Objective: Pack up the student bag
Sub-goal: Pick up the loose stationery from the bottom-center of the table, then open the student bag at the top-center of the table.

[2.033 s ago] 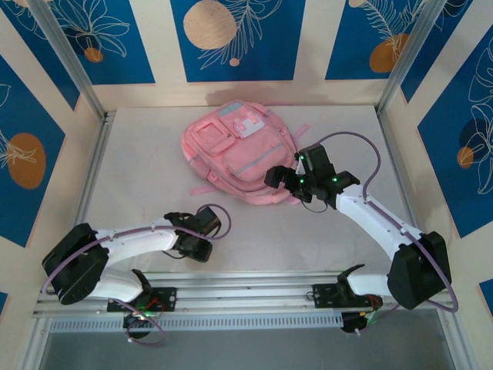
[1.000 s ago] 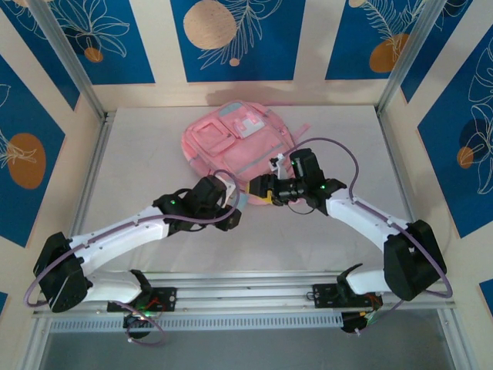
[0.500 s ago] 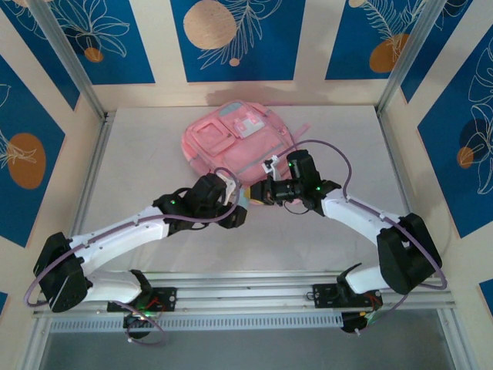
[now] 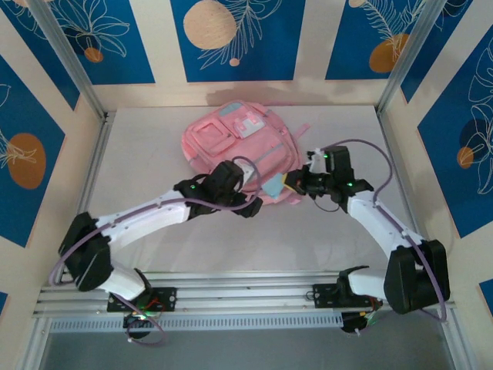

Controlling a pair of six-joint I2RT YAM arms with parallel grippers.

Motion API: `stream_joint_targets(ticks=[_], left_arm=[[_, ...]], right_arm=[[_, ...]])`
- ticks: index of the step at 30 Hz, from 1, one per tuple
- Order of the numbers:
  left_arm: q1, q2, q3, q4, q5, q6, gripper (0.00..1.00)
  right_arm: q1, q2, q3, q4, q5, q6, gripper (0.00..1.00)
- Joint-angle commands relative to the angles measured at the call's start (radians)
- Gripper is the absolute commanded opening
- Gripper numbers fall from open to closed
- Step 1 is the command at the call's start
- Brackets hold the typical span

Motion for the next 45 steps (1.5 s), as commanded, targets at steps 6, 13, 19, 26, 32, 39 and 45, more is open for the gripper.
stream_joint_targets(ticks=[6,13,19,26,32,39,45], left_arm=[[0.016,0.264,0.234,0.053,-0.139,0.228,0.86],[0.038,0.444,0.393,0.052,-0.272,0.336,0.8],[0.07,0.528,0.457,0.051,-0.328,0.346,0.68],[0.087,0.538,0.511,-0.016,-0.238,0.318,0.0],[0.114,0.408,0.495,-0.041,-0.029,0.152,0.0],[0.176,0.335,0.496,-0.033,0.163,0.035,0.0],[0.224,0.312,0.493,0.007,0.336,-0.06,0.0]], right_arm=[[-0.19,-0.153,-0.06,-0.2,0.039,-0.066,0.0],[-0.284,-0.232,-0.121,-0.197,-0.017,-0.055,0.0],[-0.296,-0.241,-0.131,-0.174,-0.045,-0.046,0.0],[-0.28,-0.211,-0.146,-0.045,-0.11,0.007,0.0],[-0.186,-0.111,-0.12,0.105,-0.095,0.069,0.0],[-0.093,0.018,-0.023,0.161,-0.063,0.079,0.0],[-0.014,0.147,0.063,0.304,-0.07,0.148,0.0]])
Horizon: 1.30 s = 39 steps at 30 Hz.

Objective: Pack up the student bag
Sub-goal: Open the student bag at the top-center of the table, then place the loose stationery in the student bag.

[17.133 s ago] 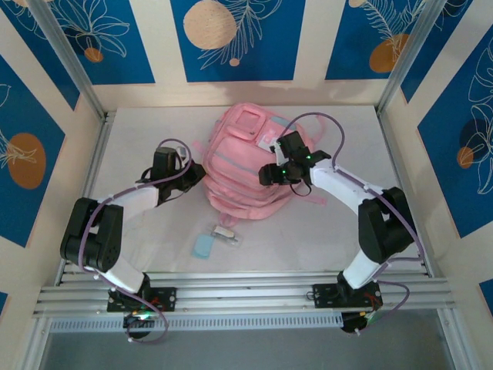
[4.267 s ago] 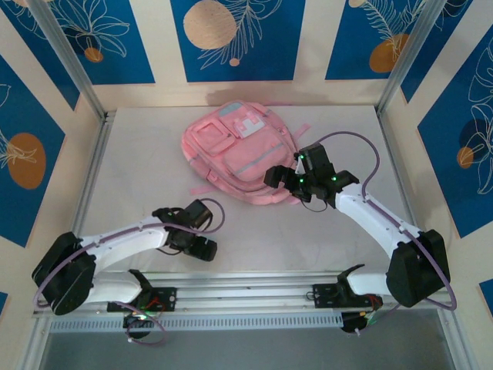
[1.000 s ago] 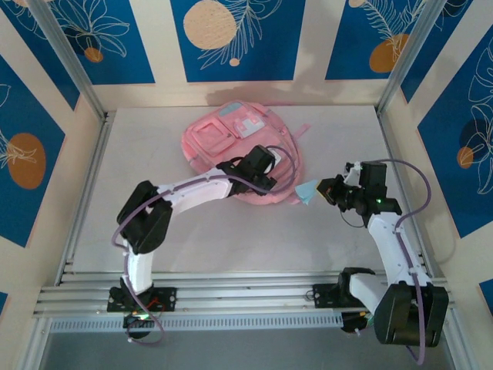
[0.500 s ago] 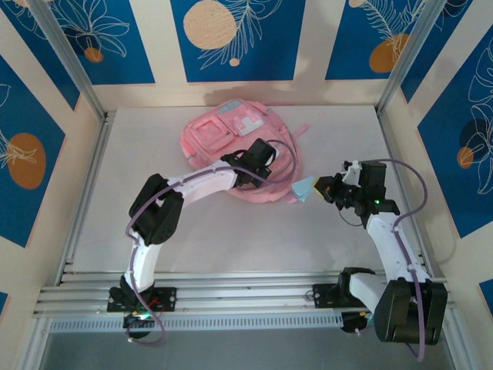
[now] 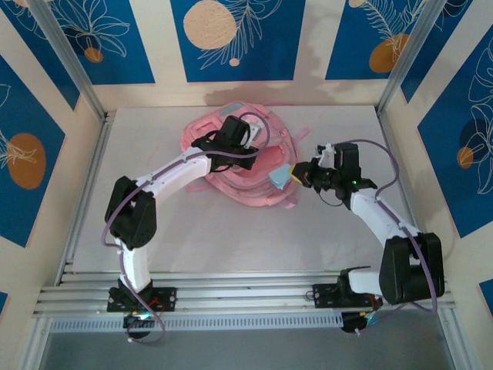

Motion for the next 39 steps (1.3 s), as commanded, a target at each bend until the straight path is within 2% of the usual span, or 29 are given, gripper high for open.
stream_joint_targets(ticks=[1,6,12,17,21,27,29,33,39], left_arm=[[0.016,-0.073,0.018,0.064,0.175,-0.098,0.0],[0.019,-0.099,0.015,0.082,0.199,-0.121,0.0],[0.027,-0.136,-0.021,0.128,0.222,-0.16,0.0],[0.031,-0.165,-0.041,0.151,0.235,-0.166,0.0],[0.031,-0.17,-0.043,0.15,0.243,-0.163,0.0],[0.032,-0.175,-0.046,0.15,0.242,-0.158,0.0],[0.033,-0.181,-0.049,0.145,0.236,-0.154,0.0],[0.035,-0.193,-0.058,0.147,0.22,-0.145,0.0],[0.038,-0.186,-0.05,0.141,0.215,-0.138,0.0]], right_arm=[[0.055,0.075,0.08,0.106,-0.003,0.048,0.0],[0.133,0.238,0.194,0.154,-0.003,0.076,0.0],[0.148,0.402,0.246,0.215,0.029,0.128,0.0],[0.148,0.475,0.25,0.207,0.127,0.153,0.0],[0.164,0.51,0.289,0.215,0.104,0.162,0.0],[0.212,0.541,0.426,0.05,0.165,0.066,0.0],[0.212,0.538,0.463,-0.074,0.248,0.029,0.0],[0.208,0.494,0.444,-0.216,0.395,-0.011,0.0],[0.203,0.459,0.417,-0.306,0.44,-0.052,0.0]])
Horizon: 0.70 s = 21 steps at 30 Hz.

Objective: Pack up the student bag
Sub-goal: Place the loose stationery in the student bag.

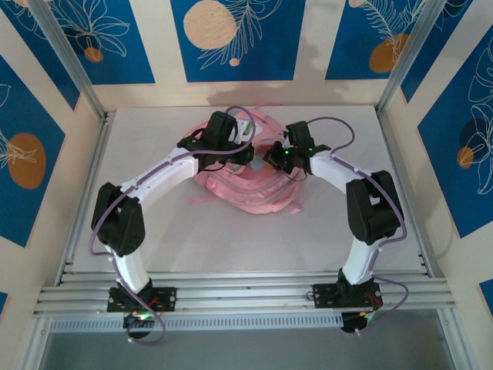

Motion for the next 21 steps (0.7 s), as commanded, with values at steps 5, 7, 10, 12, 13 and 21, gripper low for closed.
stream_joint_targets(ticks=[5,7,10,12,13,21], left_arm=[[-0.004,-0.073,0.023,0.094,0.044,0.012,0.0],[-0.004,-0.069,0.023,0.095,0.05,0.009,0.0],[-0.004,-0.062,0.026,0.092,0.052,0.009,0.0],[-0.004,-0.062,0.026,0.091,0.057,0.009,0.0],[-0.004,-0.063,0.026,0.091,0.061,0.008,0.0],[-0.007,-0.067,0.016,0.112,0.092,-0.02,0.0]], right_arm=[[0.021,-0.031,-0.019,-0.191,0.104,-0.084,0.0],[0.021,-0.03,-0.033,-0.143,0.039,-0.099,0.0],[0.015,-0.031,-0.061,-0.033,-0.099,-0.099,0.0],[0.021,-0.027,-0.049,-0.031,-0.1,-0.114,0.01],[0.024,-0.021,-0.032,-0.054,-0.068,-0.124,0.03],[0.038,0.004,0.111,-0.257,0.165,-0.204,0.48]])
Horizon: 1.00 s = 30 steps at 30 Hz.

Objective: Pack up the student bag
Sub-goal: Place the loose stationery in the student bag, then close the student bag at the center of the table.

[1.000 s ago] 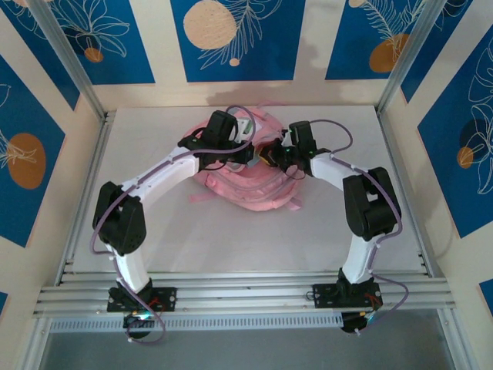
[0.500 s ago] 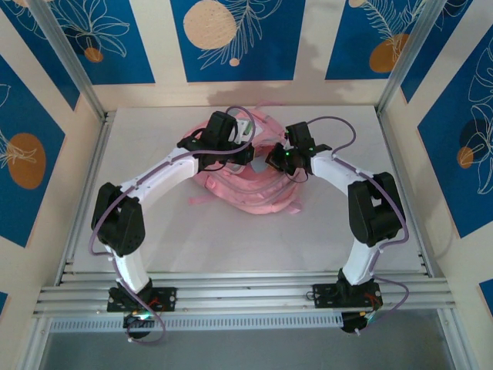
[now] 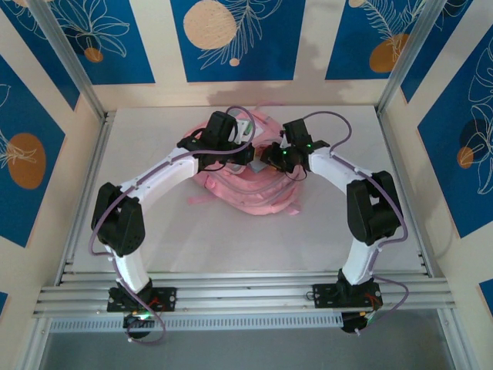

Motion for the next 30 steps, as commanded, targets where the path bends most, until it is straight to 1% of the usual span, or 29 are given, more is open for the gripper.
stream_joint_targets(ticks=[1,6,10,13,15,16,18,20,22,23,25,28,30], left_arm=[[-0.006,-0.065,0.014,0.115,0.08,-0.02,0.0],[-0.007,-0.054,0.005,0.141,0.089,-0.046,0.05],[-0.006,-0.05,-0.001,0.156,0.088,-0.058,0.06],[-0.007,-0.046,-0.01,0.168,0.093,-0.068,0.07],[-0.007,-0.042,-0.014,0.176,0.1,-0.076,0.08],[-0.007,-0.041,-0.015,0.176,0.104,-0.079,0.09],[-0.007,-0.043,-0.013,0.175,0.111,-0.085,0.19],[-0.006,-0.055,-0.01,0.161,0.113,-0.083,0.4],[-0.002,-0.081,-0.018,0.144,0.102,-0.081,0.56],[0.002,-0.101,-0.029,0.135,0.09,-0.08,0.62],[0.017,-0.142,-0.065,0.132,0.072,-0.078,0.68],[0.043,-0.209,-0.161,0.136,0.058,-0.075,0.69],[0.058,-0.254,-0.237,0.129,0.044,-0.037,0.68]], right_arm=[[0.017,-0.014,0.041,-0.128,0.134,-0.056,0.52],[0.029,-0.084,0.039,-0.199,0.215,-0.084,0.62],[0.031,-0.137,0.019,-0.262,0.255,-0.107,0.65],[0.031,-0.174,-0.007,-0.28,0.281,-0.126,0.69],[0.029,-0.185,-0.011,-0.3,0.297,-0.134,0.7],[0.032,-0.193,-0.012,-0.31,0.307,-0.138,0.7],[0.032,-0.219,-0.018,-0.322,0.306,-0.14,0.7],[0.038,-0.262,-0.033,-0.328,0.277,-0.14,0.7],[0.058,-0.309,-0.057,-0.331,0.259,-0.132,0.7],[0.071,-0.335,-0.072,-0.331,0.25,-0.126,0.7],[0.104,-0.375,-0.106,-0.331,0.243,-0.106,0.7],[0.138,-0.415,-0.159,-0.33,0.243,-0.072,0.7],[0.146,-0.431,-0.2,-0.314,0.235,-0.052,0.7]])
